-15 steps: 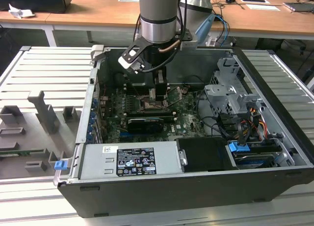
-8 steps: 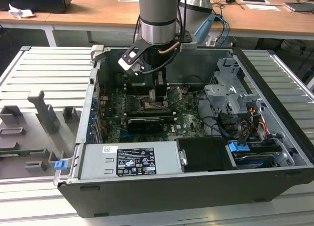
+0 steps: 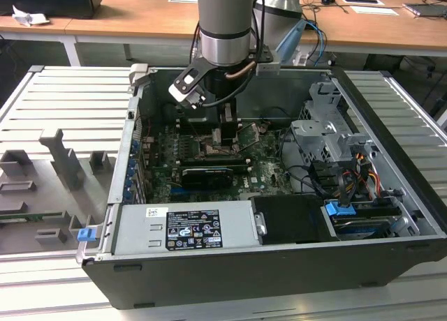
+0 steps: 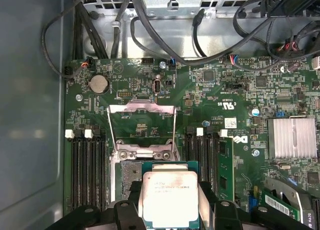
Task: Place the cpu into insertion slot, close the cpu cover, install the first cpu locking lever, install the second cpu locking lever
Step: 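Place the cpu into insertion slot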
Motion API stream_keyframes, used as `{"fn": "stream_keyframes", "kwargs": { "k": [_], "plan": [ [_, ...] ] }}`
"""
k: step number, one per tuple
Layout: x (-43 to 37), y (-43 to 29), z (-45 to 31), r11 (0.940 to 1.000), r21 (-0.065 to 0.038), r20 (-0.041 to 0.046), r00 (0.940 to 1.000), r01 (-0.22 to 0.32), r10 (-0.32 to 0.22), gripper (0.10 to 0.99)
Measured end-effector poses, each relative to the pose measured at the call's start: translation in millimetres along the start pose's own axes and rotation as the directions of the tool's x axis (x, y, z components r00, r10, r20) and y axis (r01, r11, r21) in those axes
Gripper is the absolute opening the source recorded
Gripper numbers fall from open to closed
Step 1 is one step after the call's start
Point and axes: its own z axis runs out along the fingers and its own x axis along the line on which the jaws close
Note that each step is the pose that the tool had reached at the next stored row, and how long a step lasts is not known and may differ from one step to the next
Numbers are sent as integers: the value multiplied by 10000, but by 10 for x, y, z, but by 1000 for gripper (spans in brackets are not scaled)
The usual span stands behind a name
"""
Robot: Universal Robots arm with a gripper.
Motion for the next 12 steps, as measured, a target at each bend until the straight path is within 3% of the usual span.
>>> {"fn": "stream_keyframes", "kwargs": {
  "k": [12],
  "plan": [
    [15,-6,70,10000,9,0,10000,0,0,529]
  ]
}}
